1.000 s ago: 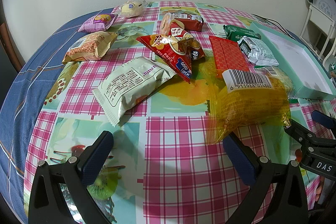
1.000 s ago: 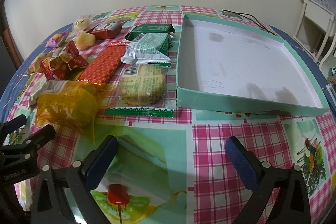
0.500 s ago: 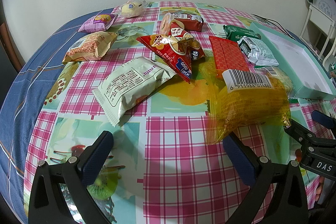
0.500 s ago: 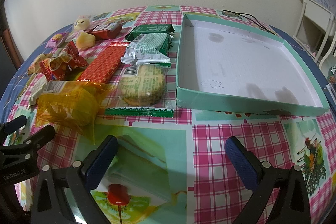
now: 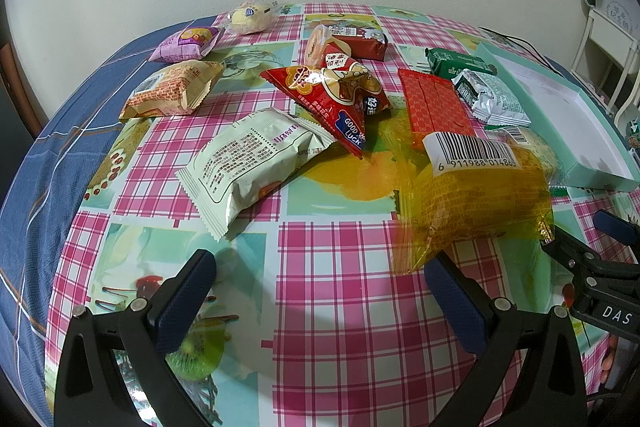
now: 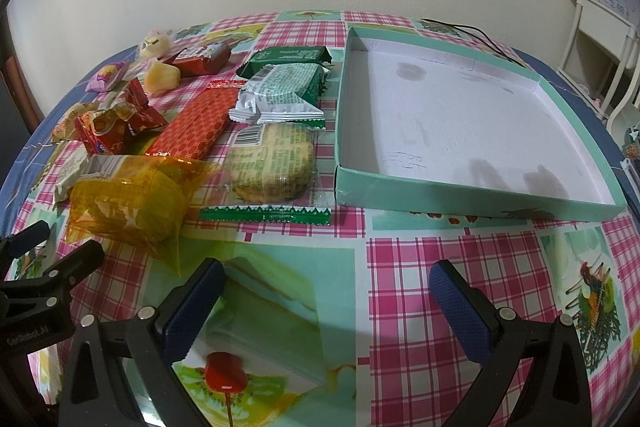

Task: Organize snacks

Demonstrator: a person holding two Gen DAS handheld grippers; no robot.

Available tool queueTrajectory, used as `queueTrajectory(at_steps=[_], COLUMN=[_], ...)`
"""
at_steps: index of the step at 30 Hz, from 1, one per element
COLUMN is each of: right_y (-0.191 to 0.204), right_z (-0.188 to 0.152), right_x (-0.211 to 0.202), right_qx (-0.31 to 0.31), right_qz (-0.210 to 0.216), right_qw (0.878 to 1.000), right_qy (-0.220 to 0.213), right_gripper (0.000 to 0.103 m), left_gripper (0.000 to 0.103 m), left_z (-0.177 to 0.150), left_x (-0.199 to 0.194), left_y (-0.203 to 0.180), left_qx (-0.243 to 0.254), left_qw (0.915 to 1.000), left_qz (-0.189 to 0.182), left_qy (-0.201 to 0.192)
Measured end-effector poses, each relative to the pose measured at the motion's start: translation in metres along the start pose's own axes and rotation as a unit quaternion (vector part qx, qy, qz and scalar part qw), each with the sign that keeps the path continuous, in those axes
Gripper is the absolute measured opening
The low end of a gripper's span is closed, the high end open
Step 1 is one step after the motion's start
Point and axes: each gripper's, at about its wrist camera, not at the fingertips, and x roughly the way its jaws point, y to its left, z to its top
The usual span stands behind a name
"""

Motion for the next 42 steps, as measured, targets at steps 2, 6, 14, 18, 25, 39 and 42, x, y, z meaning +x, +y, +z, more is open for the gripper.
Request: queueTrajectory(at_steps=[2,6,14,18,25,39,42], right_y=[0.0,0.0,0.001,0.001,0.003,0.003,0.0], right_z=[0.0,0.0,0.003,0.006,0.011,0.04,0.05], right_x=[0.0,0.001,0.002,0.002,0.005,-0.026,-0.026], right_qx=[0.0,0.002,0.005,0.006,0.003,0.018,0.041], right_qz=[0.0,-0.002,-0.004,-0.004,0.001,0.023,0.055], right_qw=[1.0,1.0,1.0,0.999,0.998,0.999,0.996], right_qy=[0.0,0.002,0.015,0.032,0.058,0.038,0.06], right_gripper=[0.103,0.103,0.103,0.103,0.103,0.103,0.103], left_gripper=[0.103,0.103,0.103,0.103,0.103,0.103,0.103], left_z=[0.0,0.0,0.0,0.003,0.012,0.038,0.044], left_x=[0.0,0.0,0.0,-0.001,0.003,-0.038,-0.036], left_y=[0.0,0.0,0.0,0.0,-0.001,-0.001,-0.002], left_qx=[0.0,0.0,0.001,0.012,0.027,0.032,0.023], left_qw=[1.0,1.0,1.0,0.9998,0.9975,0.9991,0.9989], left_qz=[0.0,0.0,0.0,-0.007,-0.017,-0.022,-0.017], left_qy=[0.0,0.0,0.002,0.015,0.062,0.014,0.038])
